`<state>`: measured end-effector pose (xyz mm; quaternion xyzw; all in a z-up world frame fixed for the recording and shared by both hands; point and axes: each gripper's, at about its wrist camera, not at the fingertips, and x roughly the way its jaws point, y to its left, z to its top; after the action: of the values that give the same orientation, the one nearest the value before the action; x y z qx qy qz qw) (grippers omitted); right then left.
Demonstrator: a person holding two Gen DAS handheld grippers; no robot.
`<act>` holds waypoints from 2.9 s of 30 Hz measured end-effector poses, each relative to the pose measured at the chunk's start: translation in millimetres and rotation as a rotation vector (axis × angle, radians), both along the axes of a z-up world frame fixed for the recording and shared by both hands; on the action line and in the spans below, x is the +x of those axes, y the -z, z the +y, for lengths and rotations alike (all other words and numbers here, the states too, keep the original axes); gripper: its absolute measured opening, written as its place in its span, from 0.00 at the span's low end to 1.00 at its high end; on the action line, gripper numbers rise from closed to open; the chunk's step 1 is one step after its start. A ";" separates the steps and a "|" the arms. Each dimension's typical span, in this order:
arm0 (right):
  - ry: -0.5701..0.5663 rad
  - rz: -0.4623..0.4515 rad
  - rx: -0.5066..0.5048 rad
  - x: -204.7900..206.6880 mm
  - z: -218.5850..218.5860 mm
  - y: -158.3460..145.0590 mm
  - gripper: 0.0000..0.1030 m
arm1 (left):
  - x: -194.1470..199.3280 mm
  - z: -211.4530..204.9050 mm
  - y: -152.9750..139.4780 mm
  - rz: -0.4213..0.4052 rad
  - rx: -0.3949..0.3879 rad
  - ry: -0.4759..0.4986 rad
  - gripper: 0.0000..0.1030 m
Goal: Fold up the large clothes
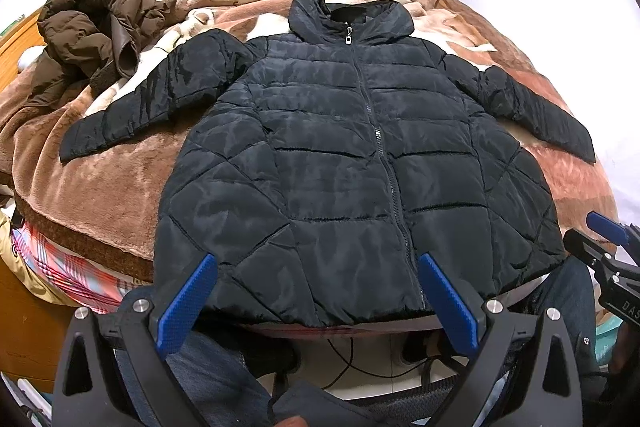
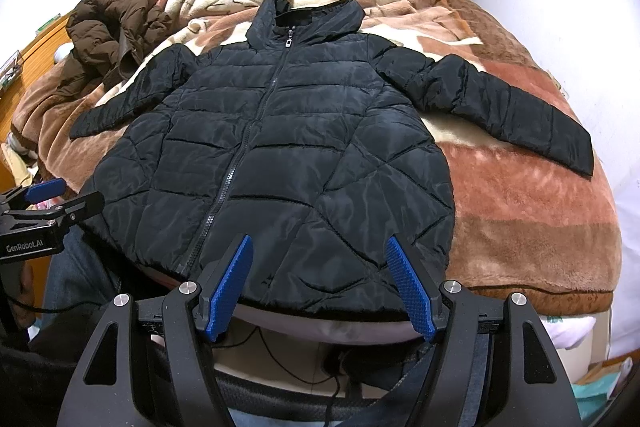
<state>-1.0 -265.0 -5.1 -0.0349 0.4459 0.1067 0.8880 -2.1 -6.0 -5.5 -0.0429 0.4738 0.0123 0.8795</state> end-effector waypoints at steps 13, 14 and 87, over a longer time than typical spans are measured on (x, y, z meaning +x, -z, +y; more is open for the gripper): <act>-0.001 0.002 0.000 0.4 0.0 0.1 0.68 | -0.4 -1.0 0.4 0.000 0.002 0.000 0.99; -0.001 0.002 0.000 0.2 0.0 0.0 0.68 | -0.2 -1.2 0.3 0.001 0.001 0.000 0.99; -0.124 0.007 0.002 108.2 51.8 0.9 0.73 | 104.4 109.9 19.1 -0.032 -0.054 -0.141 0.92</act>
<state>107.2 -213.2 -6.0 -0.0613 0.4460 0.1620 0.8781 102.3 103.9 -24.6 -0.1003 0.4557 0.0608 0.8824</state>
